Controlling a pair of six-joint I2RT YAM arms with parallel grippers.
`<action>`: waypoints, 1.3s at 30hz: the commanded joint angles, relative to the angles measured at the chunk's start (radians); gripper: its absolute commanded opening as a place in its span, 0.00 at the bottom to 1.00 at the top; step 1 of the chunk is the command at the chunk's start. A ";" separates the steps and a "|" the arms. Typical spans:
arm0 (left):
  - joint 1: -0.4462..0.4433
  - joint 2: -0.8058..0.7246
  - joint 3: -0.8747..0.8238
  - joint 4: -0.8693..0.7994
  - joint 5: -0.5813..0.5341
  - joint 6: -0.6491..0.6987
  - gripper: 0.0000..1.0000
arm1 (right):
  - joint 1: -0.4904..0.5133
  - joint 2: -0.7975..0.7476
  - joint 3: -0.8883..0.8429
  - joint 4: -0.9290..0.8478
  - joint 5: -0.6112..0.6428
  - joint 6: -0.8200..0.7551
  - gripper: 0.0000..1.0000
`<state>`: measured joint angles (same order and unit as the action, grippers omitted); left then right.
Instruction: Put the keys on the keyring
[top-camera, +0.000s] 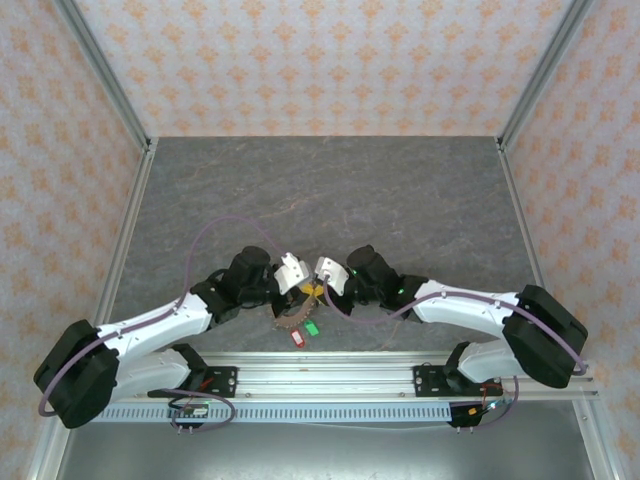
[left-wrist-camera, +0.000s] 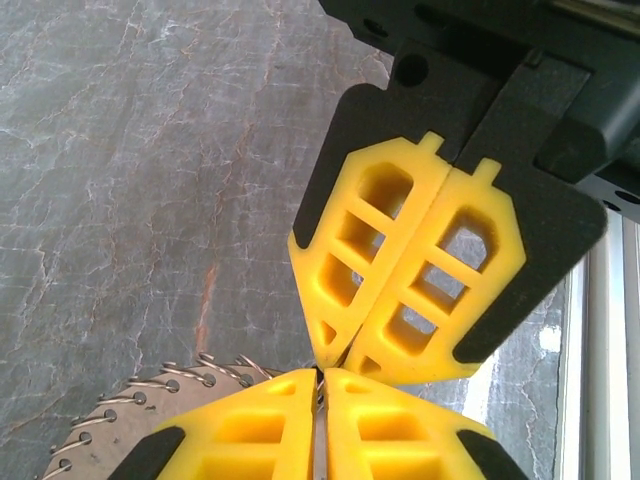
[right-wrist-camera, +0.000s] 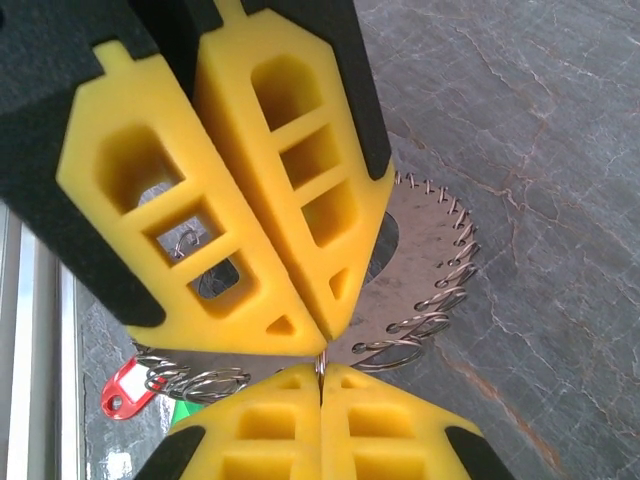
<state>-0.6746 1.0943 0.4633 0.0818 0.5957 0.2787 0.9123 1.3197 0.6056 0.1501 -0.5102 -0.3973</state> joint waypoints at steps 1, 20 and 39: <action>-0.010 -0.041 -0.046 0.051 0.030 0.018 0.12 | 0.010 -0.037 -0.015 0.080 -0.045 -0.014 0.00; 0.021 -0.083 -0.084 0.086 0.075 0.035 0.14 | 0.010 -0.046 -0.043 0.142 -0.132 -0.081 0.00; 0.023 -0.054 -0.060 0.091 0.116 0.060 0.04 | 0.010 -0.061 -0.066 0.209 -0.123 -0.068 0.00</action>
<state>-0.6582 1.0428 0.3668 0.1463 0.6865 0.3168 0.9157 1.2926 0.5404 0.2562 -0.5907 -0.4683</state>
